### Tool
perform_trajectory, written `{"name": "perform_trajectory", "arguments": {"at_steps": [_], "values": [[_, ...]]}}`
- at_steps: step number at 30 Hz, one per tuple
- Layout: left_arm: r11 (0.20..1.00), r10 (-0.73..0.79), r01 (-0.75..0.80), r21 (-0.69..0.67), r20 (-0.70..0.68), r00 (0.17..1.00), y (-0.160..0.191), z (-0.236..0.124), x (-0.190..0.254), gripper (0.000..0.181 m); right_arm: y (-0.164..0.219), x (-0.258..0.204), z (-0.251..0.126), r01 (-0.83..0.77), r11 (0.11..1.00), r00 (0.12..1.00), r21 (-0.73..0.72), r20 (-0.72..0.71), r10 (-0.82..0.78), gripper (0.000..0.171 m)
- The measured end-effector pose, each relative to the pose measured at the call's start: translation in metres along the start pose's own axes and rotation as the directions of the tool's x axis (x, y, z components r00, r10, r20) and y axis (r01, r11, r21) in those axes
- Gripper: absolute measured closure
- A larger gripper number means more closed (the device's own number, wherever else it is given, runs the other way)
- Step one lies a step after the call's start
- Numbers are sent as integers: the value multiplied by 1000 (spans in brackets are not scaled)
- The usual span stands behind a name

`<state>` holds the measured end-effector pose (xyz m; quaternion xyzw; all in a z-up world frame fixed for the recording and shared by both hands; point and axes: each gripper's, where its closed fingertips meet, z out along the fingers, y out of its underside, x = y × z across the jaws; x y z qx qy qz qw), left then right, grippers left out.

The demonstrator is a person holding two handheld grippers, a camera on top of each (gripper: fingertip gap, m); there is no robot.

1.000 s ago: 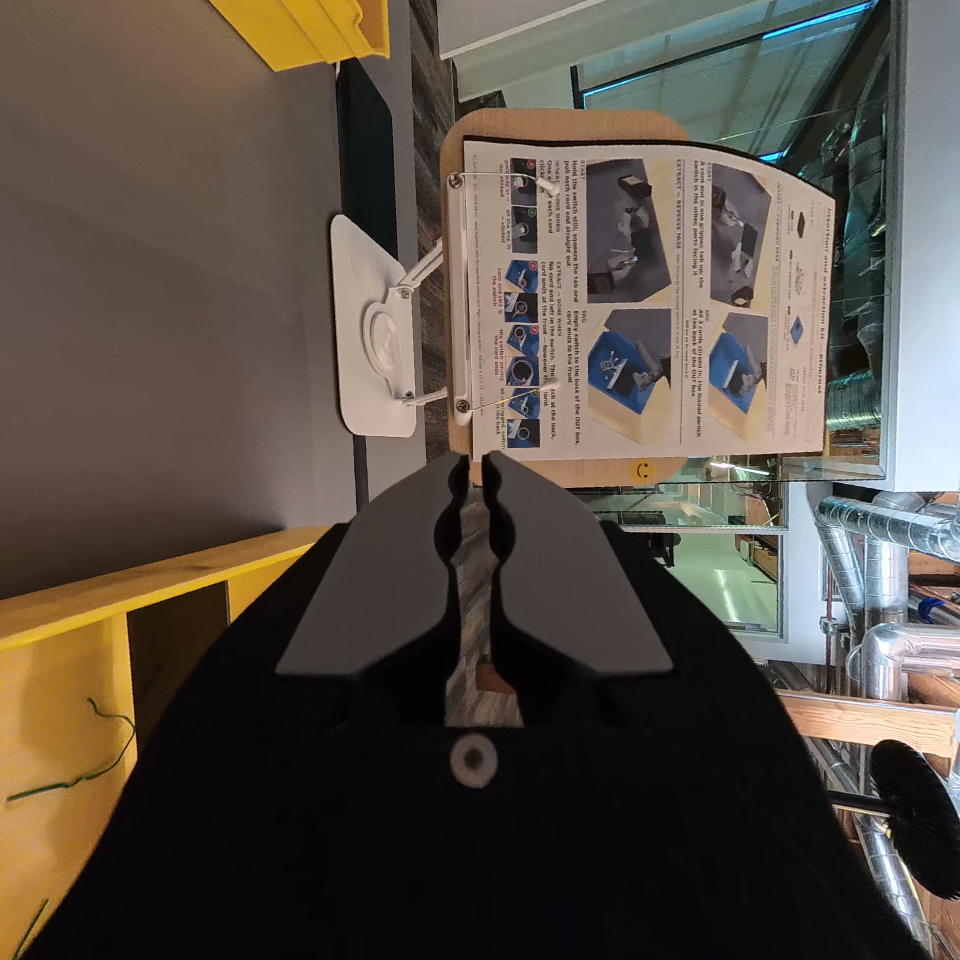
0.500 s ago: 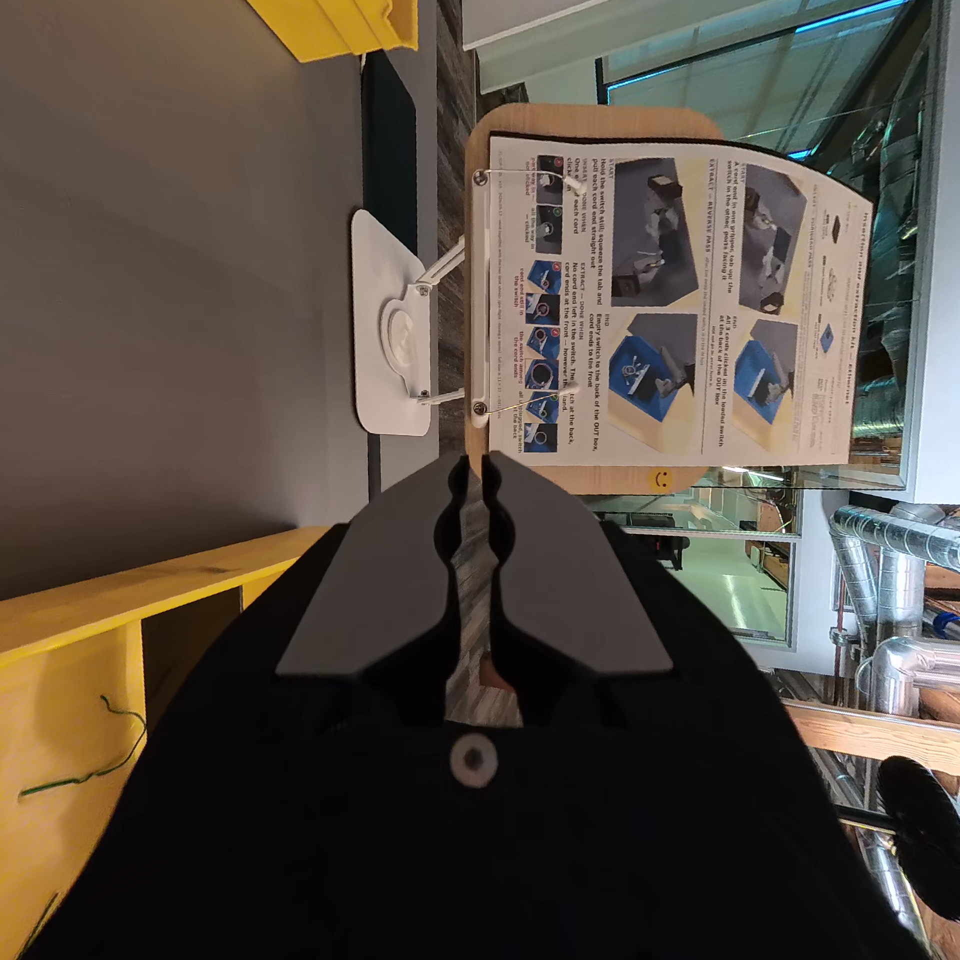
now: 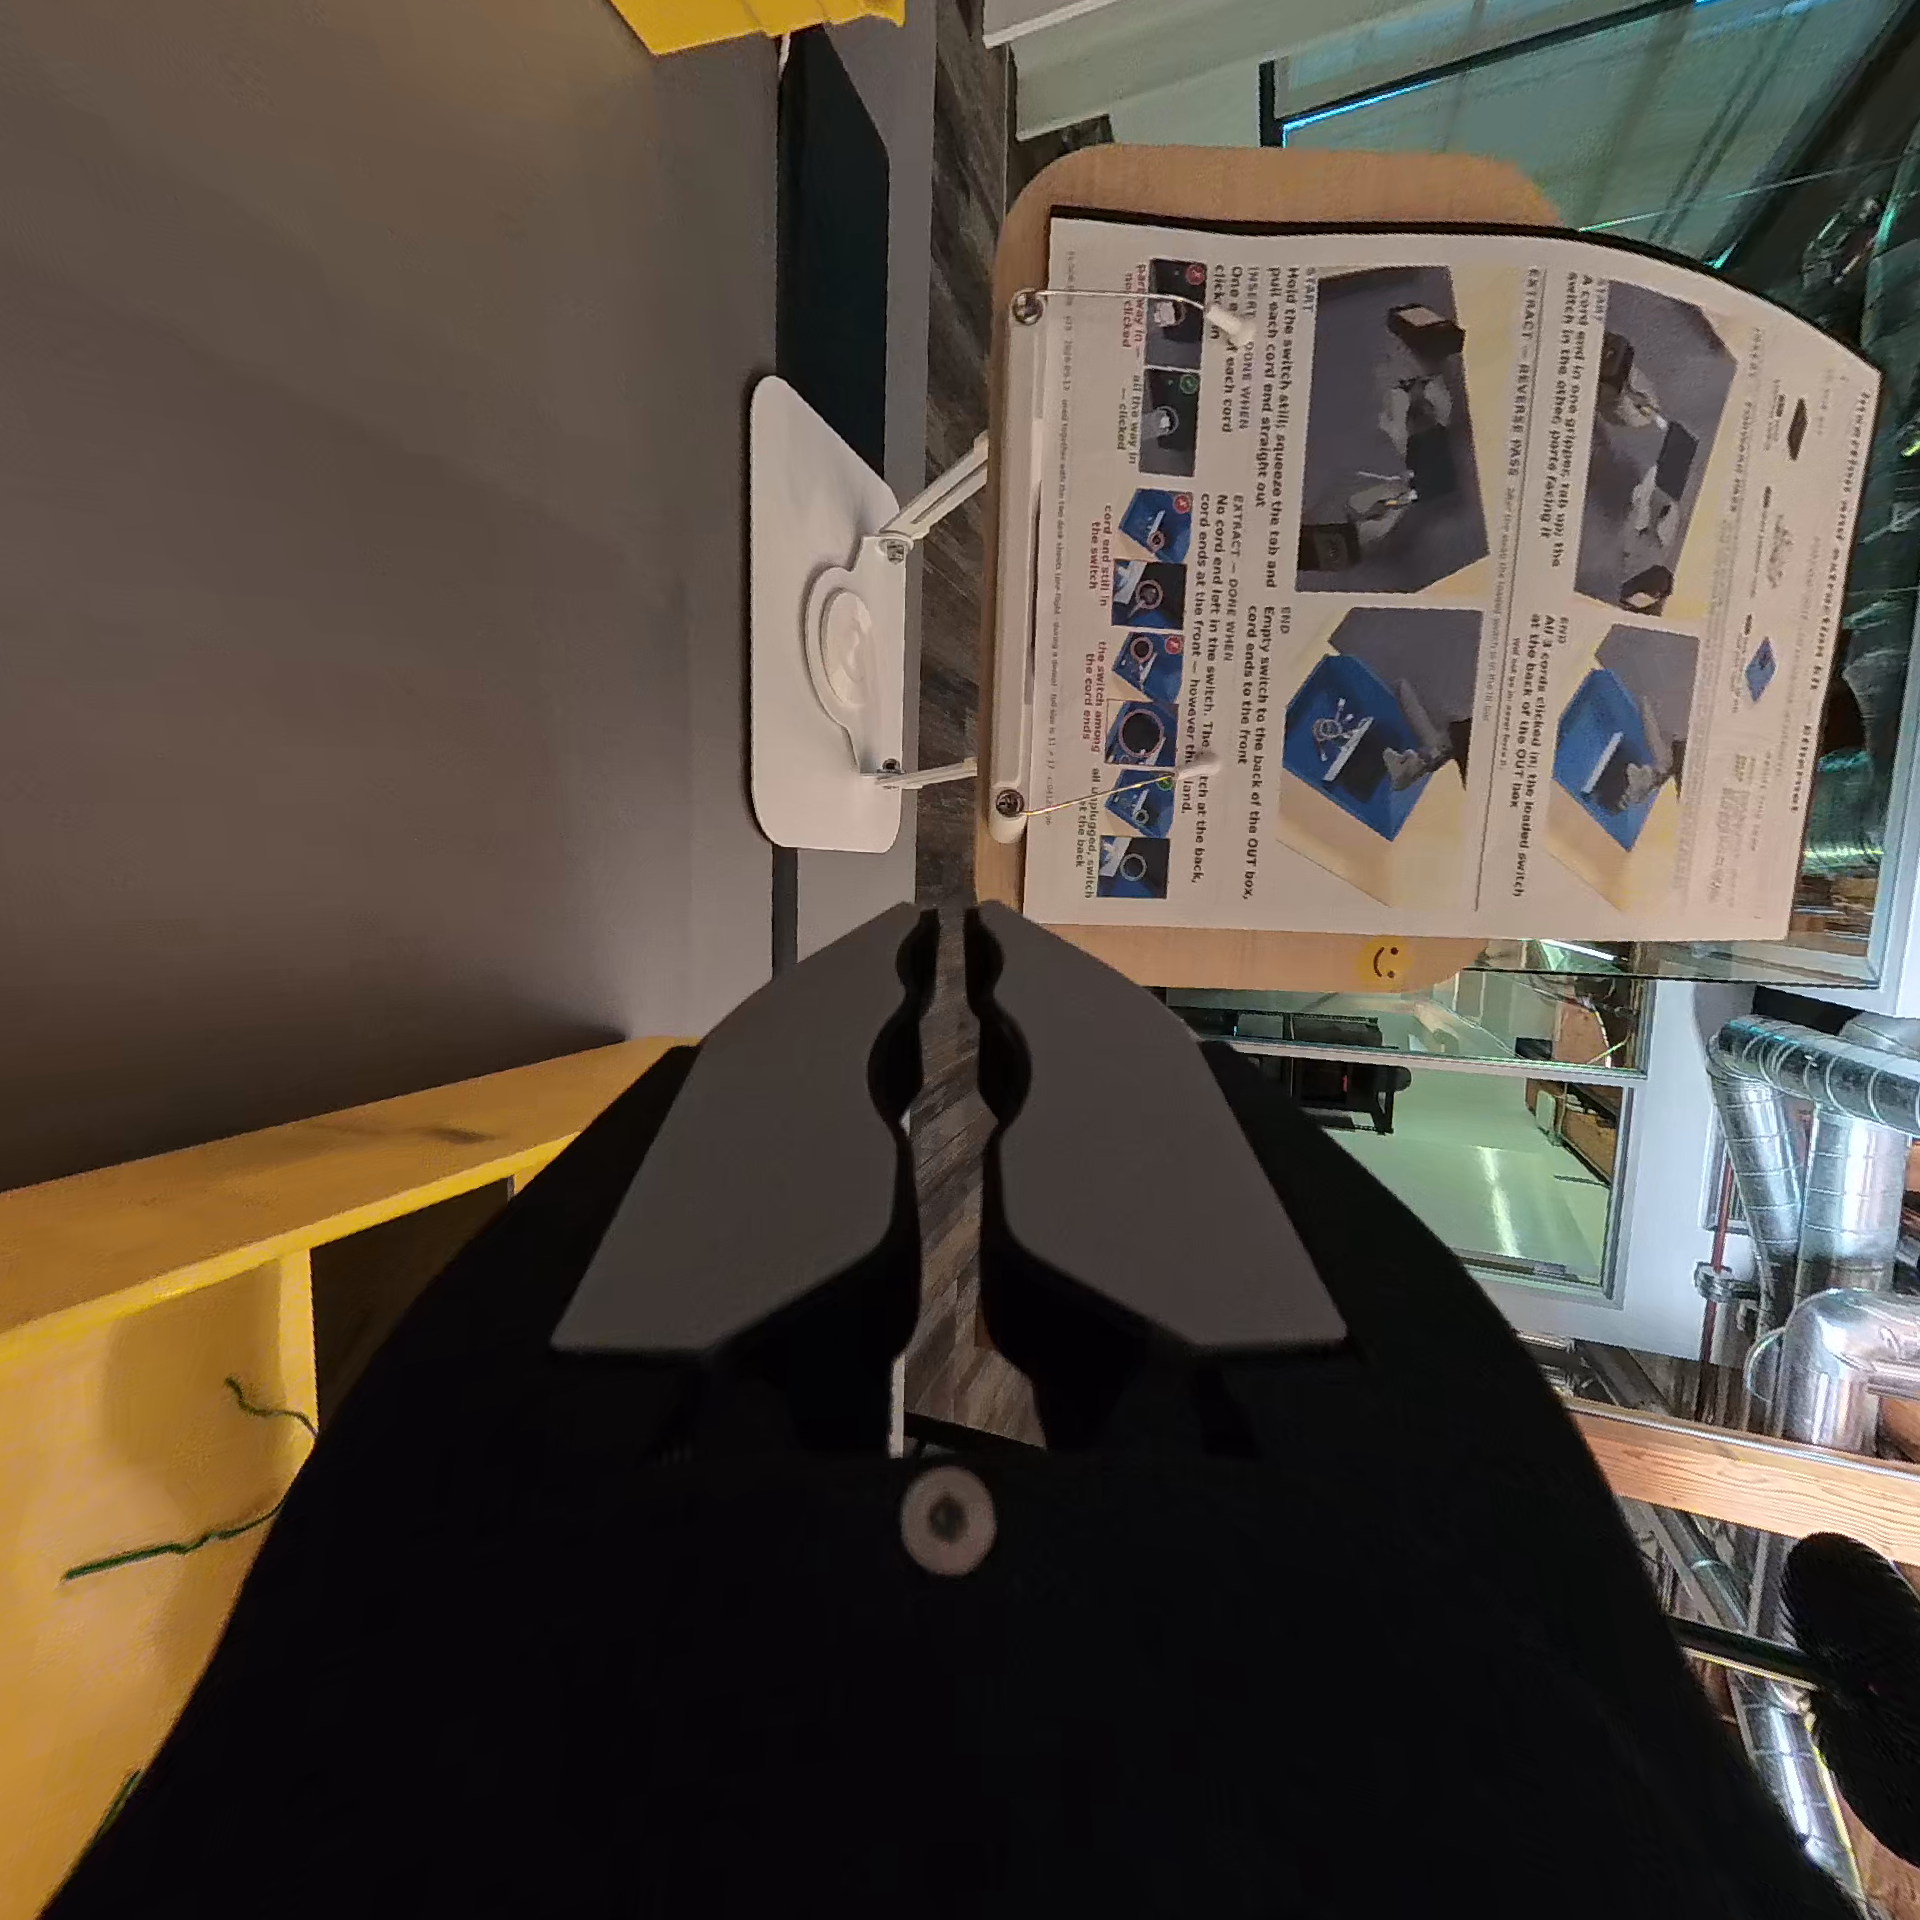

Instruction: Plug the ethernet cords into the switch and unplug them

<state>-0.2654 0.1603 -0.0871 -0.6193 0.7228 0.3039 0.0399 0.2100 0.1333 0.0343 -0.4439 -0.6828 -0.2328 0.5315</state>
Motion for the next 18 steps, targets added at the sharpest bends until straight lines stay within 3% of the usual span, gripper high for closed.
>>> {"name": "perform_trajectory", "arguments": {"at_steps": [10,18], "values": [[987,-68,67,-144,-2,998,12,-16,-5,150,-2,-1,0,-5,1000,1000,16,6,5,165],[953,-134,182,-240,203,970,46,-99,-35,150,-4,8,-10,-26,999,999,46,-19,26,165]]}}
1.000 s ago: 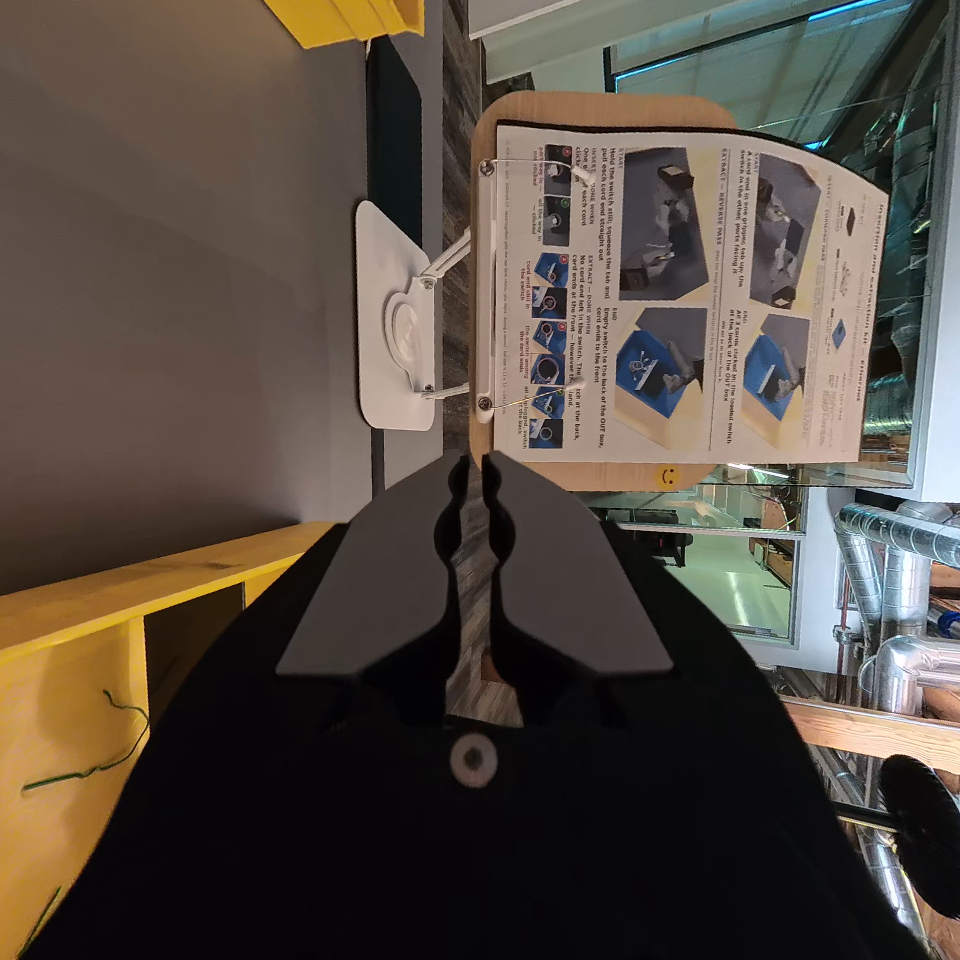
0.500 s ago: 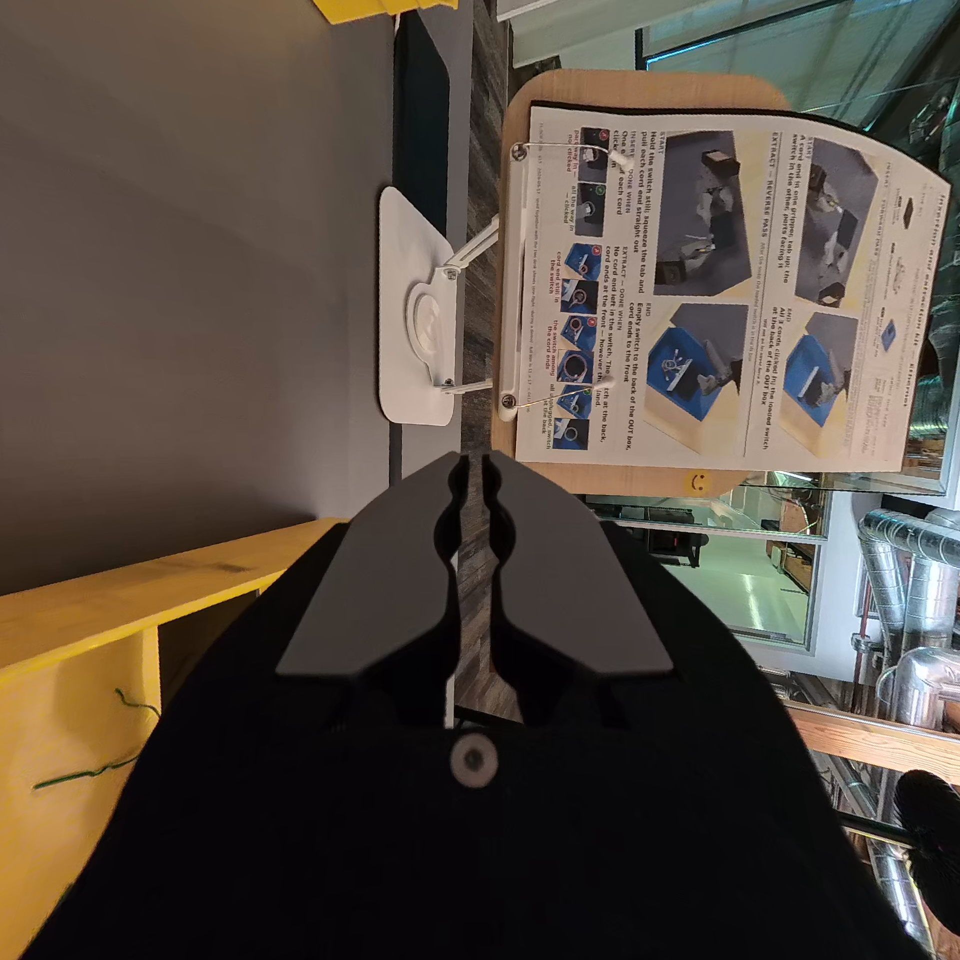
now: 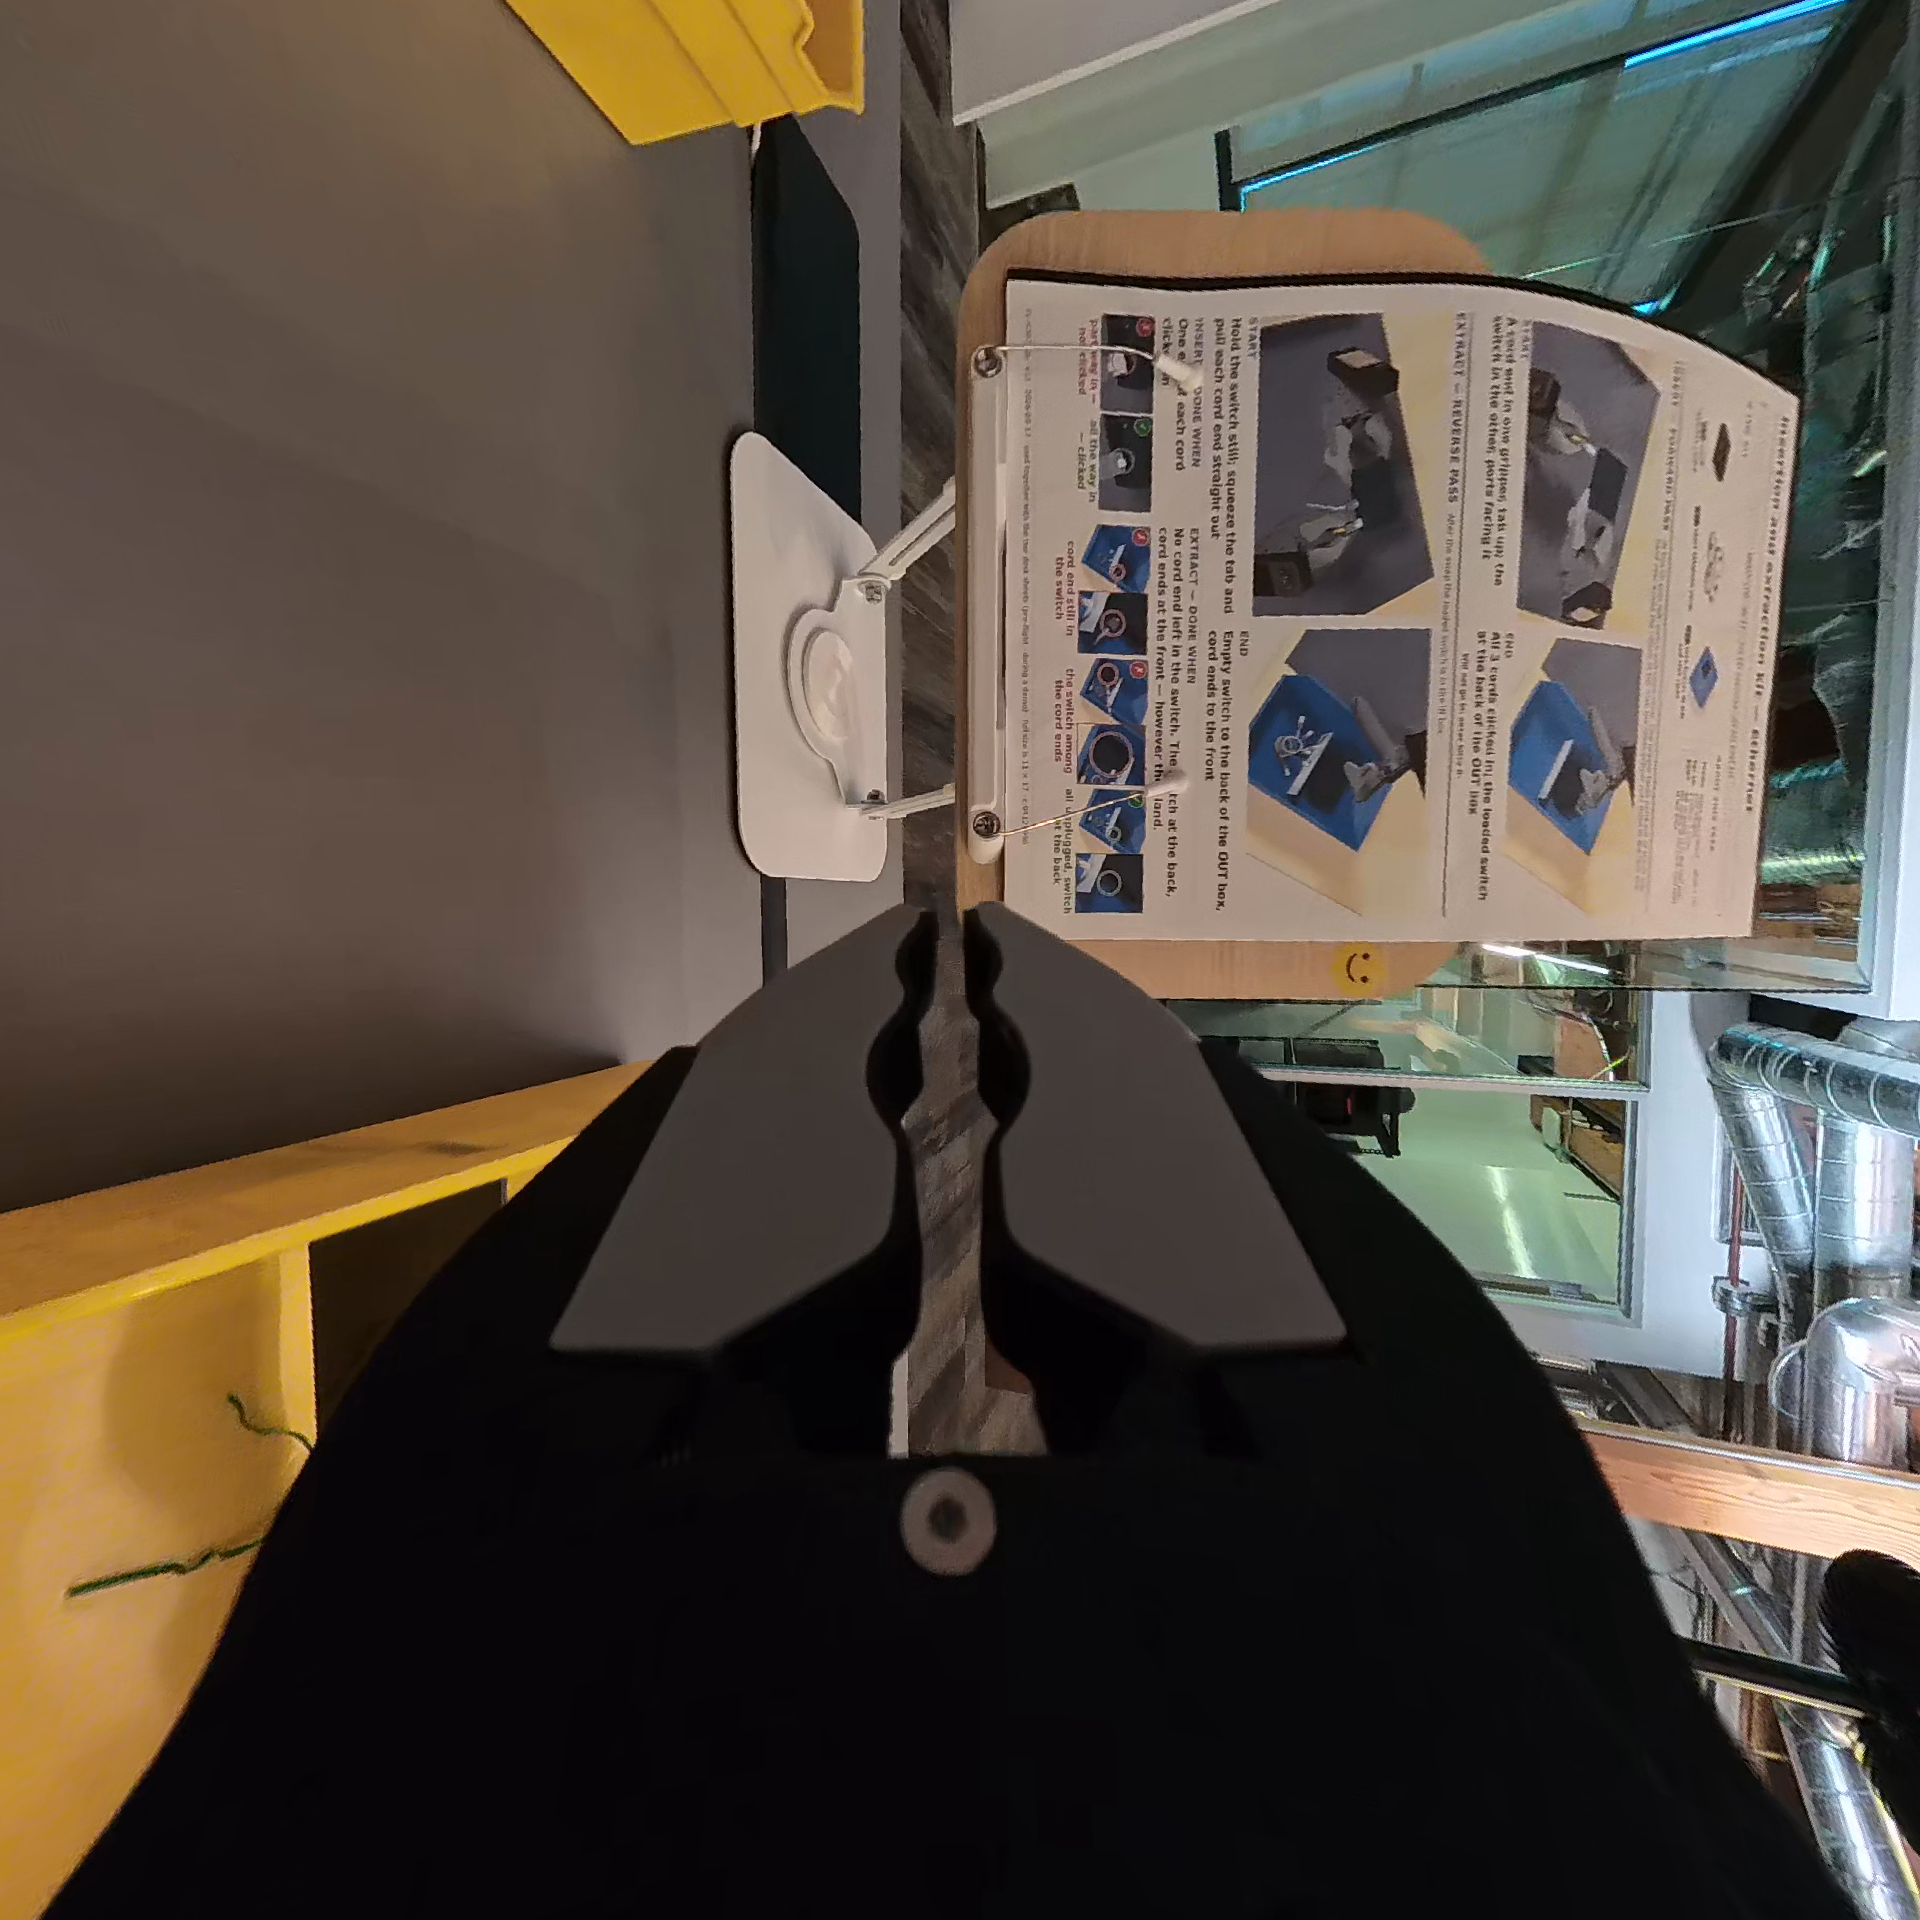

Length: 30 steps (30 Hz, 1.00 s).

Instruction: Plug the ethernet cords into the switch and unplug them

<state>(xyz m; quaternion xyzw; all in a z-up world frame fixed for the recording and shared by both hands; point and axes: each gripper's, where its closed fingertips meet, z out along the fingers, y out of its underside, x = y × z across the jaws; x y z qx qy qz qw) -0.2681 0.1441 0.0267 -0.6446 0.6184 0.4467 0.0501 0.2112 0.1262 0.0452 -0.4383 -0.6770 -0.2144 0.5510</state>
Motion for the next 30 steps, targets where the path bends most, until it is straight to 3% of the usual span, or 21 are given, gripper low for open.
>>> {"name": "perform_trajectory", "arguments": {"at_steps": [9,19,24,30], "values": [[991,-134,134,20,293,947,33,-127,-73,149,-7,11,-14,-9,999,999,39,-36,10,165],[926,-368,253,280,521,770,12,-258,-147,149,-12,29,-33,-39,997,993,73,-106,47,165],[879,-448,271,391,487,750,-16,-280,-153,149,-19,52,-51,-124,980,970,155,-188,153,165],[777,-608,398,487,417,676,-69,-250,-112,149,-55,76,-84,-266,873,916,409,-175,361,166]]}}
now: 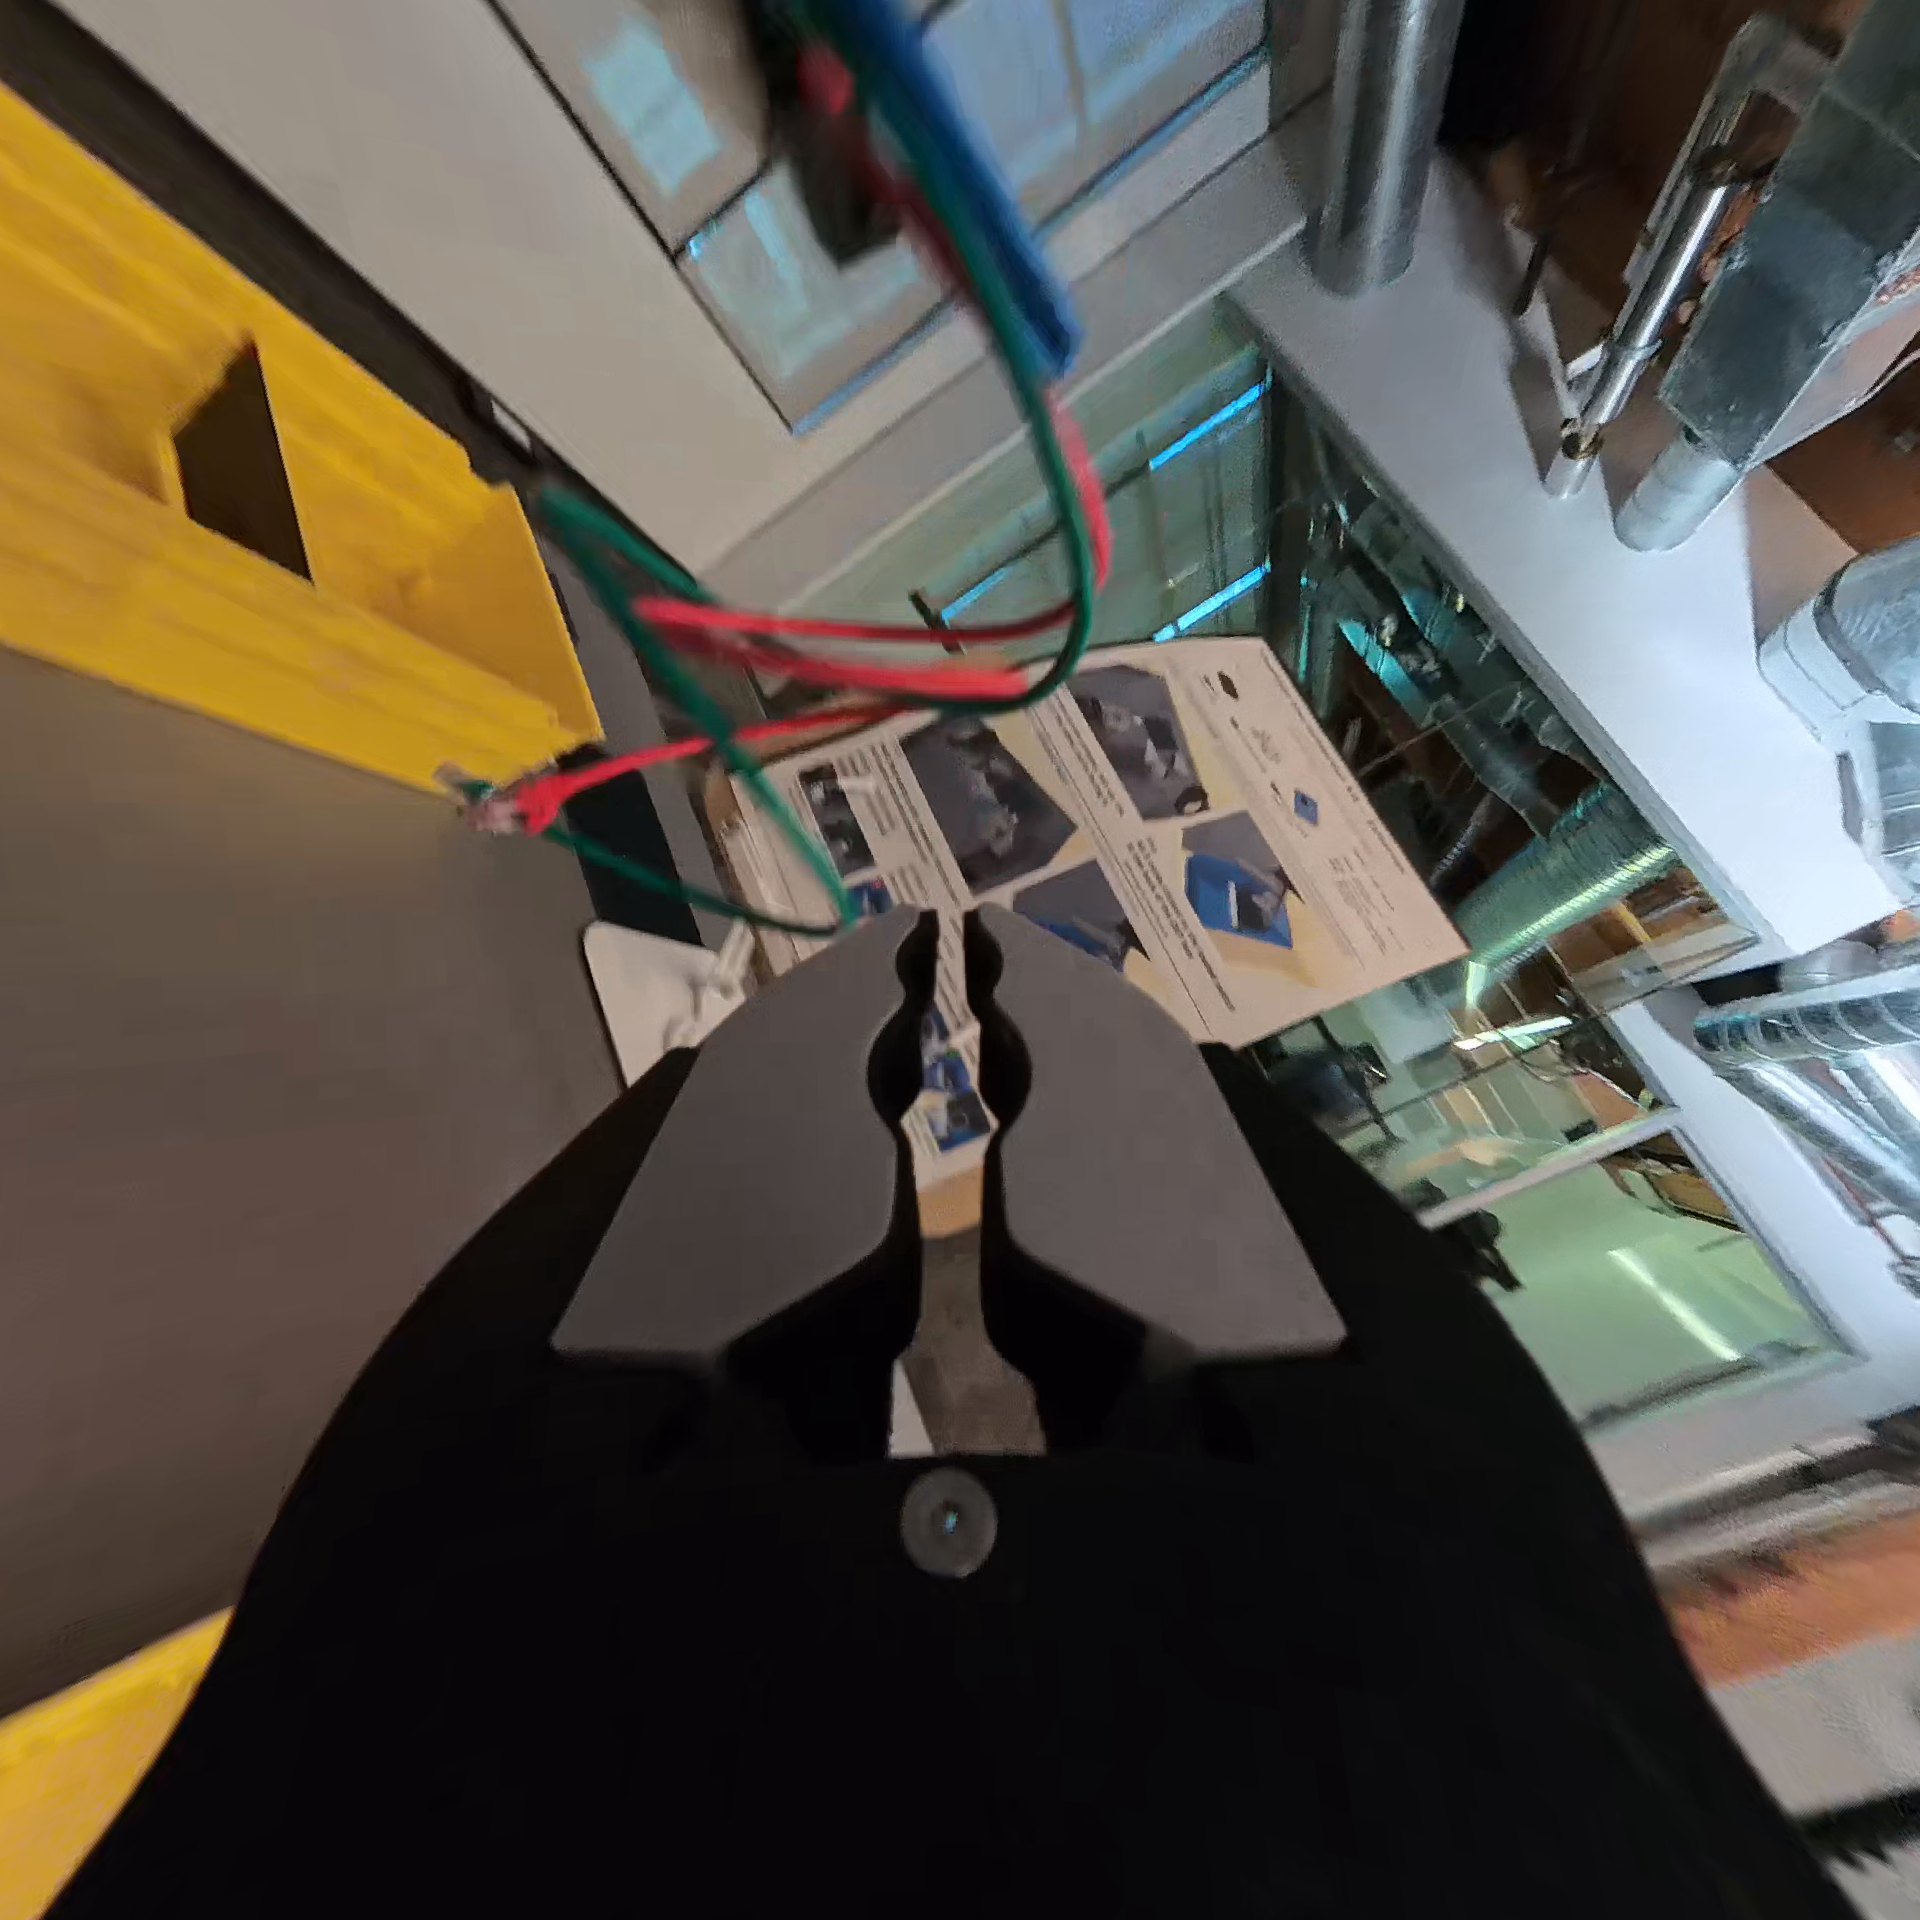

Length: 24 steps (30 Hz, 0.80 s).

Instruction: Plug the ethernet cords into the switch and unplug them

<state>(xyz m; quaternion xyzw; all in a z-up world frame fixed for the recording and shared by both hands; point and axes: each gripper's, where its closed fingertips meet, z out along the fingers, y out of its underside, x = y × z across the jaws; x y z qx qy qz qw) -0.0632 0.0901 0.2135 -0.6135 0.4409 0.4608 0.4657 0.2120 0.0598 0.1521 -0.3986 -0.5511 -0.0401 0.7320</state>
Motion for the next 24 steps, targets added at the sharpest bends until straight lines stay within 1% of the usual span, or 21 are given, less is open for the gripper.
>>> {"name": "perform_trajectory", "arguments": {"at_steps": [2,4,5,7,9,10,11,12,13,15,16,18,20,21,23,24], "values": [[995,-81,83,61,-38,996,-10,1,43,149,-14,-6,2,-65,996,997,64,38,63,165],[988,-115,118,95,-41,993,-16,6,82,149,-28,-19,6,-101,987,991,128,96,90,163],[986,-124,130,107,-58,991,-19,10,102,149,-34,-28,10,-105,980,989,166,123,85,161],[981,-139,151,123,-99,985,-27,21,137,149,-44,-51,18,-79,967,984,244,177,35,152],[977,-143,163,135,-145,979,-37,32,165,149,-44,-75,31,-34,966,978,255,209,-21,144],[978,-131,154,142,-160,978,-42,37,176,149,-39,-83,39,-6,973,978,233,206,-43,137],[978,-117,142,155,-160,980,-49,42,184,150,-31,-89,48,27,980,979,198,192,-66,129],[976,-106,134,171,-161,981,-56,46,190,149,-23,-94,56,57,985,980,165,177,-86,126],[973,-102,134,190,-171,980,-64,50,195,149,-17,-98,61,67,987,981,147,172,-92,125],[970,-74,113,216,-179,981,-77,55,203,149,-12,-102,65,60,983,981,172,170,-89,124],[968,-60,102,228,-181,982,-83,57,206,149,-8,-104,65,52,984,980,173,182,-84,124],[970,-47,91,224,-193,980,-90,61,211,149,3,-108,64,53,990,968,131,235,-83,124],[975,-40,94,202,-255,966,-93,65,220,150,5,-117,56,61,992,940,112,327,-95,121],[973,-50,105,204,-257,965,-95,68,220,150,6,-120,54,71,993,930,96,354,-101,121],[968,-53,113,226,-258,965,-100,68,218,150,18,-122,58,140,990,924,31,354,-142,114],[964,-38,105,244,-264,964,-104,66,217,150,26,-122,62,190,982,925,-2,335,-178,114]]}}
